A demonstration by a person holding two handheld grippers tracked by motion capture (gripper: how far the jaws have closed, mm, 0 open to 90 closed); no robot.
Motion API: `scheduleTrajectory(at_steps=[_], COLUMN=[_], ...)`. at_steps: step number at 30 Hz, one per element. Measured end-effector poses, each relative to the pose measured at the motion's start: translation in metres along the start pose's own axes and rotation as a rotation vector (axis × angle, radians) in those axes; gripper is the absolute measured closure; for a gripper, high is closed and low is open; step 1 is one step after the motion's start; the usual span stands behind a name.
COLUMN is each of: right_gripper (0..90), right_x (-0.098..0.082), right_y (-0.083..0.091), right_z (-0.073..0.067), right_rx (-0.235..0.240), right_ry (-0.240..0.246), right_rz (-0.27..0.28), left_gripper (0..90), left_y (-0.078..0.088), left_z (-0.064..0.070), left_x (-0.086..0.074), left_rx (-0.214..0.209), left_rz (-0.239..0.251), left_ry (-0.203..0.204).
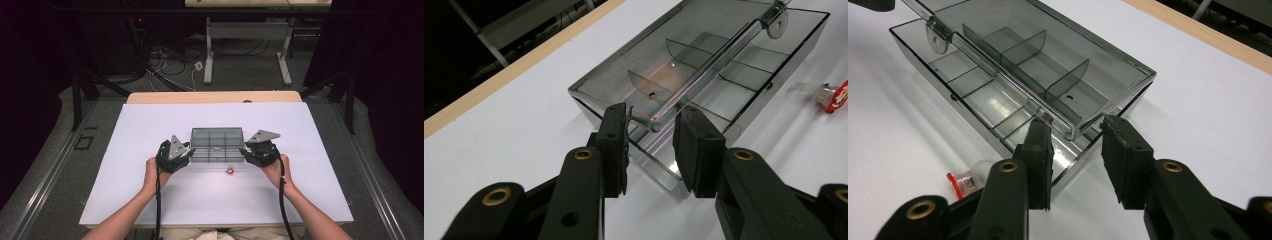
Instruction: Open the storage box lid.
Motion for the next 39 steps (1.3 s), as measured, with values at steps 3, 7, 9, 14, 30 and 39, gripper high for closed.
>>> scheduleTrajectory(at_steps=[3,7,9,14,30,39], right_gripper=[64.7,64.9,64.9,64.9,67.4,70.8], right_x=[0.001,0.003,0.006,0.009,0.029,0.037], right_y=[0.0,0.001,0.0,-0.001,-0.005,-0.016], right_z=[0.0,0.001,0.002,0.005,0.014,0.026], right_rx=[0.0,-0.007,-0.008,-0.011,-0.023,-0.051], right_ry=[0.001,0.003,0.004,0.007,-0.001,-0.039], right_rz=[-0.006,0.001,0.013,0.014,0.053,0.064], left_gripper=[66.4,66.6,66.6,67.6,72.8,73.6], left_y=[-0.001,-0.002,-0.002,-0.001,-0.008,-0.019], left_z=[-0.001,-0.002,-0.003,-0.006,-0.022,-0.034], left_x=[0.001,0.005,0.006,0.009,0.027,0.032], left_rx=[0.01,0.027,0.024,0.024,0.035,0.044], left_rz=[0.009,0.034,0.034,0.045,0.075,0.079], left_ry=[-0.016,-0.038,-0.033,-0.027,0.026,0.071])
Point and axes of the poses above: each handheld gripper's, and its own axes: y roughly backward along the jaws, x roughly out of its top, z roughly to its right, the point moved 10 cm from there along -y, roughly forward along the jaws, and after that the axes turned 12 degrees about z, right-handed, at the moved point
